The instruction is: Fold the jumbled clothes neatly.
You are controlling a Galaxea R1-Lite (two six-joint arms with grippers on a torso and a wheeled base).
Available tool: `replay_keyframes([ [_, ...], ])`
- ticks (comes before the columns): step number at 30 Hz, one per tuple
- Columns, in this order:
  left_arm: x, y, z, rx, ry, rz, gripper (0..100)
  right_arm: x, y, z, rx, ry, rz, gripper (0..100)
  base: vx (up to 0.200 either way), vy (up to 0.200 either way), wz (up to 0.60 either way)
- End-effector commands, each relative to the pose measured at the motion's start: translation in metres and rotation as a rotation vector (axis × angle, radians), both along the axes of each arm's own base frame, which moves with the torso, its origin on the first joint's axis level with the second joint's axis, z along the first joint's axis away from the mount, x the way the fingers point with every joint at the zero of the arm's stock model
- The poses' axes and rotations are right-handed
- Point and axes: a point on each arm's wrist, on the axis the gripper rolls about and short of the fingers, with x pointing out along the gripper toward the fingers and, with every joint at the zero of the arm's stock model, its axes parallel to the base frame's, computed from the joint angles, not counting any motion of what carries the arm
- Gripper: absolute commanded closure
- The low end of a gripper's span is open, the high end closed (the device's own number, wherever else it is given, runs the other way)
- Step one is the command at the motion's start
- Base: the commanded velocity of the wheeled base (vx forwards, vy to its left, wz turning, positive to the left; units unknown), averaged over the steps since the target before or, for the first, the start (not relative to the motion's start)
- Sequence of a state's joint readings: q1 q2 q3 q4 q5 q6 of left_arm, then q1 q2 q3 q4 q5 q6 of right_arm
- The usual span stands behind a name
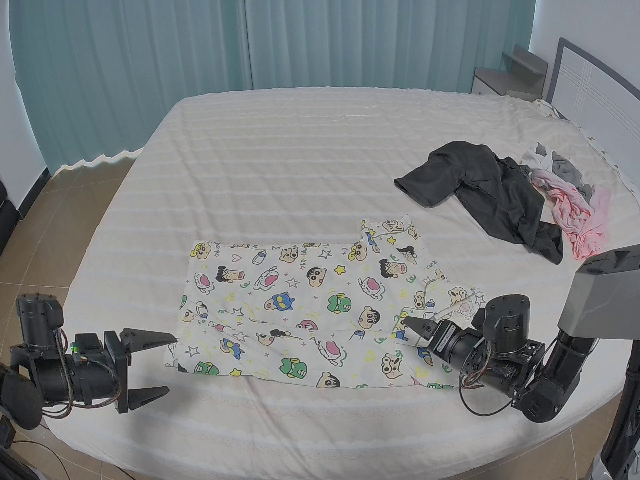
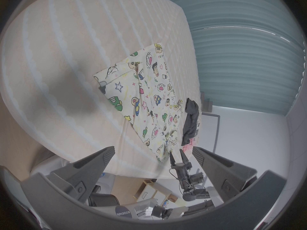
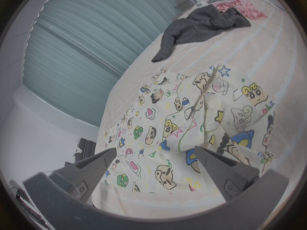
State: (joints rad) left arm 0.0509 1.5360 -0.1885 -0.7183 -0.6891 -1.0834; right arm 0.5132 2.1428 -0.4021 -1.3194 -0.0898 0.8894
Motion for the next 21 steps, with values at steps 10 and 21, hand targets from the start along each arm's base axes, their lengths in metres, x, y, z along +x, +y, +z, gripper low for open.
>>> replay_keyframes([
  [10,-0.022,0.010,-0.015,-0.036,0.024,0.027,0,0.020,0.013,-0.018,-0.010,0.058,-0.007,0,0.000,0.000,0.00],
  [21,-0.020,0.011,-0.022,-0.030,0.056,0.030,0,0.023,0.015,-0.026,-0.027,0.094,-0.007,0,0.000,0.000,0.00],
])
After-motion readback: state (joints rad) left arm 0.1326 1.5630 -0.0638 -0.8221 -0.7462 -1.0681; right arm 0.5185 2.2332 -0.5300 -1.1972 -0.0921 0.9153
